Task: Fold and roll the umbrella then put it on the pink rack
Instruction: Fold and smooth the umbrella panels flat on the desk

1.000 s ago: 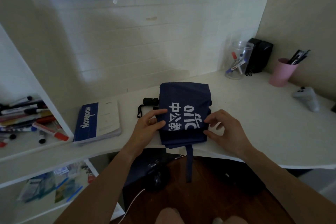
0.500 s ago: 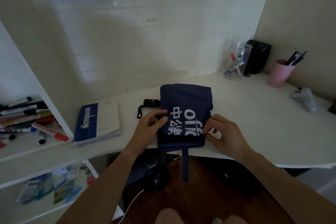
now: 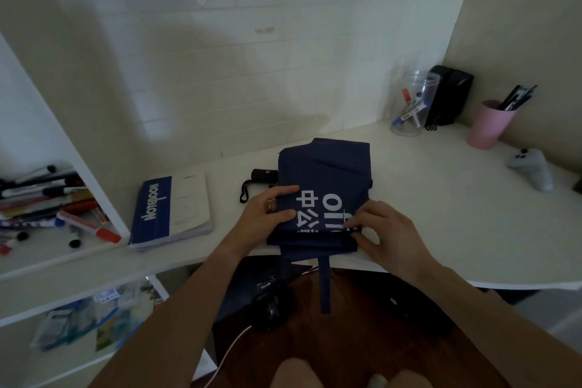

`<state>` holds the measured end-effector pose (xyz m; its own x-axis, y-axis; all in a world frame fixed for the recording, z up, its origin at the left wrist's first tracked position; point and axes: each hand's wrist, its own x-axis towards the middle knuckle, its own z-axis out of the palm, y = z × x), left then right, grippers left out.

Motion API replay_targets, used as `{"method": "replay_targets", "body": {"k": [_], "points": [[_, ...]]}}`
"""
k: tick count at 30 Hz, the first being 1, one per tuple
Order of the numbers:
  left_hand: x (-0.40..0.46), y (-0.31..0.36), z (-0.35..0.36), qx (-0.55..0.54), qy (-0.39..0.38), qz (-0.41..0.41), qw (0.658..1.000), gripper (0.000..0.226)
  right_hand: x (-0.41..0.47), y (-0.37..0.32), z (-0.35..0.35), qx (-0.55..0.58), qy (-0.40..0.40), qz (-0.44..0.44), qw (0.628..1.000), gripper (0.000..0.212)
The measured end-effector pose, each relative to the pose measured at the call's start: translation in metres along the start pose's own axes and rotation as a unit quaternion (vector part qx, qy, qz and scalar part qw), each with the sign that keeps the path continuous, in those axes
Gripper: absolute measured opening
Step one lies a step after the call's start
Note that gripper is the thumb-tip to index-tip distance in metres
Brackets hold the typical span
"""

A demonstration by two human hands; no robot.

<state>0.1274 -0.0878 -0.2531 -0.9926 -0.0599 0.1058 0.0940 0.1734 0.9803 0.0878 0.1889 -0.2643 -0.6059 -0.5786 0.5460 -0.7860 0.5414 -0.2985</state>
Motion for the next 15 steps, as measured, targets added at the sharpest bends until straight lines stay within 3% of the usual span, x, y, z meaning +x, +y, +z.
{"method": "replay_targets", "body": {"k": [8,15], "points": [[-0.009,-0.005,0.006,-0.021,-0.007,0.005,1.000,0.044,-0.002,-0.005,-0.001,0.037,0.003,-0.010,0.999,0.021],[-0.006,-0.001,0.013,-0.041,0.009,-0.005,0.999,0.026,-0.008,-0.016,-0.002,0.062,-0.009,0.010,0.998,0.009]]}}
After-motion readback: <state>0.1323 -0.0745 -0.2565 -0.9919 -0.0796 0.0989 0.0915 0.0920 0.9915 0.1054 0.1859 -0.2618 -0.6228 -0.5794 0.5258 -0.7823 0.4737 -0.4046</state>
